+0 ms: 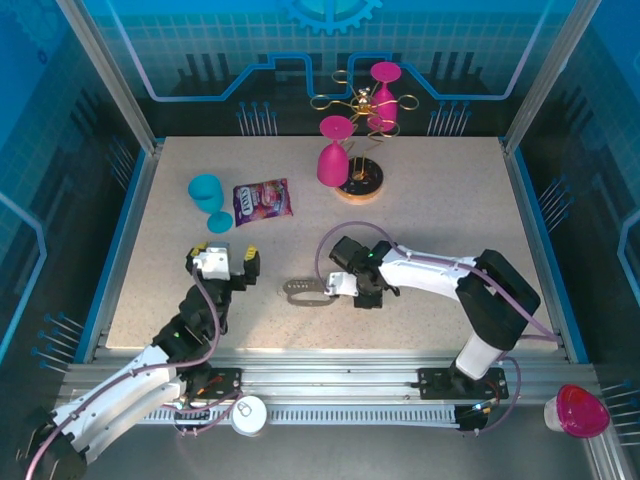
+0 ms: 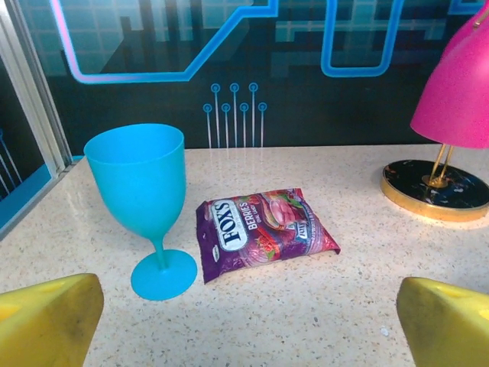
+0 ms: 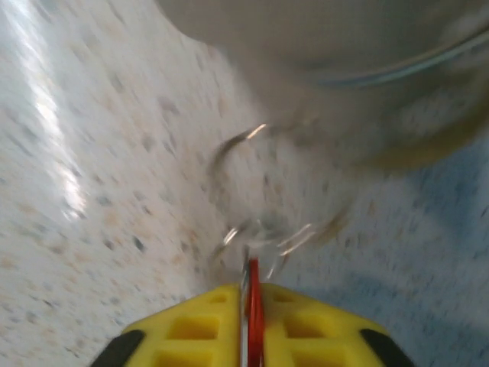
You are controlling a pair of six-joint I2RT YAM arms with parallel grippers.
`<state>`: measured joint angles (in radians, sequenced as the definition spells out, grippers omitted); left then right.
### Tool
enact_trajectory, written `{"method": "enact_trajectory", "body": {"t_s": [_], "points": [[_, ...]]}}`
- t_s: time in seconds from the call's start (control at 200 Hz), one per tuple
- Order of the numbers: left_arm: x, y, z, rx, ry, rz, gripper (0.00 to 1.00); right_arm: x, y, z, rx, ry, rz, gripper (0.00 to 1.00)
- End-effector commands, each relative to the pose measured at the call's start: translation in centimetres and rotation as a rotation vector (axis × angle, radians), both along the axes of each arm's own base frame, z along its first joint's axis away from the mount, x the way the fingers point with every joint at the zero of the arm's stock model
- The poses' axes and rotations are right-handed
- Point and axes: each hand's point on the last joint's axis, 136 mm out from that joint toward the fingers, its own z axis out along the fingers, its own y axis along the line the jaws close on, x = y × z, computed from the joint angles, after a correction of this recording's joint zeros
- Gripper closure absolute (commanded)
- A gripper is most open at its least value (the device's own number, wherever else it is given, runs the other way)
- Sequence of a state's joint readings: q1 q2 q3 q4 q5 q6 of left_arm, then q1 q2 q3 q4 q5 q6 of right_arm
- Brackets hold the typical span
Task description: Put the keys on the keyring
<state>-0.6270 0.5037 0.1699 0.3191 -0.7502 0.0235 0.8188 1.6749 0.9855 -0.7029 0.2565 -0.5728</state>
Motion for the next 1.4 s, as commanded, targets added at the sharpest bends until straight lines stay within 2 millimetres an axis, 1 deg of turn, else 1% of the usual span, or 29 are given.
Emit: {"method": "enact_trajectory", "body": {"t_s": [0.0,0.05,0.13,0.225,0.305,0.395,0.415,0.48,0.545,0.585,0.655,0.7,0.74,0.75,0.775,0.79,0.855,0.891,0.961,1.041,1.101,1.166,1.196,1.211,1.221,1.266,1.316,1.356,1.396], "points": [[0.2,0.4,-0.4,-0.029,0.005,0.012,0.01,-0.2,-4.6,-0.9,-0.179,0.008,-0.067,0.72],[0.4,0.8,-0.5,-0.034,0.020,0.030,0.01,0.3,-5.3,-0.8,-0.198,-0.010,-0.096,0.64],[0.7,1.1,-0.6,-0.038,0.039,0.036,0.01,1.1,-6.0,-0.1,-0.209,-0.065,-0.136,0.56],[1.1,1.6,-0.8,-0.026,0.062,0.055,0.01,2.2,-6.1,1.7,-0.119,-0.122,-0.221,0.50],[1.6,2.0,-0.8,-0.011,0.079,0.059,0.01,3.5,-5.3,4.3,0.059,-0.189,-0.314,0.44],[2.3,2.6,-0.7,-0.002,0.088,0.068,0.01,5.7,-4.5,8.1,0.338,-0.294,-0.441,0.39],[2.5,2.7,-0.8,0.001,0.094,0.071,0.01,5.9,-4.7,8.4,0.391,-0.308,-0.472,0.38],[3.1,3.0,-1.0,0.007,0.097,0.072,0.01,7.9,-5.3,10.8,0.572,-0.410,-0.571,0.33],[3.9,3.6,-1.3,-0.003,0.099,0.087,0.01,9.9,-6.9,12.5,0.707,-0.519,-0.675,0.30],[4.4,3.7,-1.6,0.002,0.101,0.080,0.01,11.0,-8.3,12.8,0.768,-0.581,-0.742,0.28],[5.2,4.6,-2.5,0.009,0.105,0.101,0.01,12.8,-10.9,12.2,0.828,-0.669,-0.848,0.27],[5.8,5.0,-3.0,0.003,0.106,0.101,0.01,13.5,-12.0,11.3,0.840,-0.715,-0.869,0.28],[6.2,5.4,-3.7,-0.017,0.113,0.101,0.01,14.3,-12.6,11.1,0.873,-0.773,-0.856,0.28],[6.3,5.5,-3.9,-0.026,0.116,0.101,0.01,14.4,-12.6,10.8,0.878,-0.777,-0.849,0.28],[6.5,5.7,-4.3,-0.042,0.119,0.099,0.01,14.7,-12.7,10.8,0.911,-0.810,-0.825,0.28],[6.7,5.8,-4.6,-0.047,0.126,0.096,0.01,14.8,-12.8,10.4,0.924,-0.815,-0.815,0.28],[7.3,6.3,-5.7,-0.055,0.142,0.097,0.01,15.5,-13.5,10.6,1.017,-0.885,-0.801,0.26],[7.7,6.3,-6.1,-0.054,0.141,0.091,0.01,15.8,-13.9,9.7,1.014,-0.865,-0.831,0.27],[8.4,6.2,-6.2,-0.058,0.103,0.077,0.01,16.3,-14.7,8.7,1.025,-0.847,-0.869,0.28],[9.5,5.5,-6.2,-0.044,0.077,0.035,0.01,16.3,-14.7,8.1,1.098,-0.834,-0.844,0.26],[10.4,5.4,-7.2,-0.026,0.094,0.029,0.01,16.1,-14.7,7.8,1.077,-0.805,-0.852,0.22],[11.5,5.1,-9.2,-0.015,0.126,0.016,0.01,16.4,-14.5,7.9,1.089,-0.802,-0.841,0.16],[12.0,5.2,-8.8,0.010,0.098,0.026,0.01,16.5,-14.9,7.8,1.073,-0.801,-0.864,0.15],[12.1,5.2,-8.8,0.012,0.107,0.030,0.01,16.6,-15.0,7.8,1.070,-0.801,-0.875,0.14],[12.0,5.1,-9.3,0.007,0.135,0.029,0.01,16.6,-15.1,7.7,1.067,-0.801,-0.884,0.14],[12.3,5.4,-9.8,-0.018,0.210,0.038,0.01,17.0,-15.5,7.7,1.063,-0.810,-0.912,0.12],[13.1,6.1,-9.7,-0.018,0.204,0.080,0.01,17.3,-16.2,7.5,1.041,-0.810,-0.956,0.11],[12.8,6.5,-9.6,-0.022,0.196,0.105,0.01,17.6,-16.5,7.4,1.030,-0.806,-0.984,0.09],[12.6,6.4,-9.5,-0.018,0.183,0.100,0.01,17.6,-16.5,7.4,1.029,-0.803,-0.983,0.05]]}}
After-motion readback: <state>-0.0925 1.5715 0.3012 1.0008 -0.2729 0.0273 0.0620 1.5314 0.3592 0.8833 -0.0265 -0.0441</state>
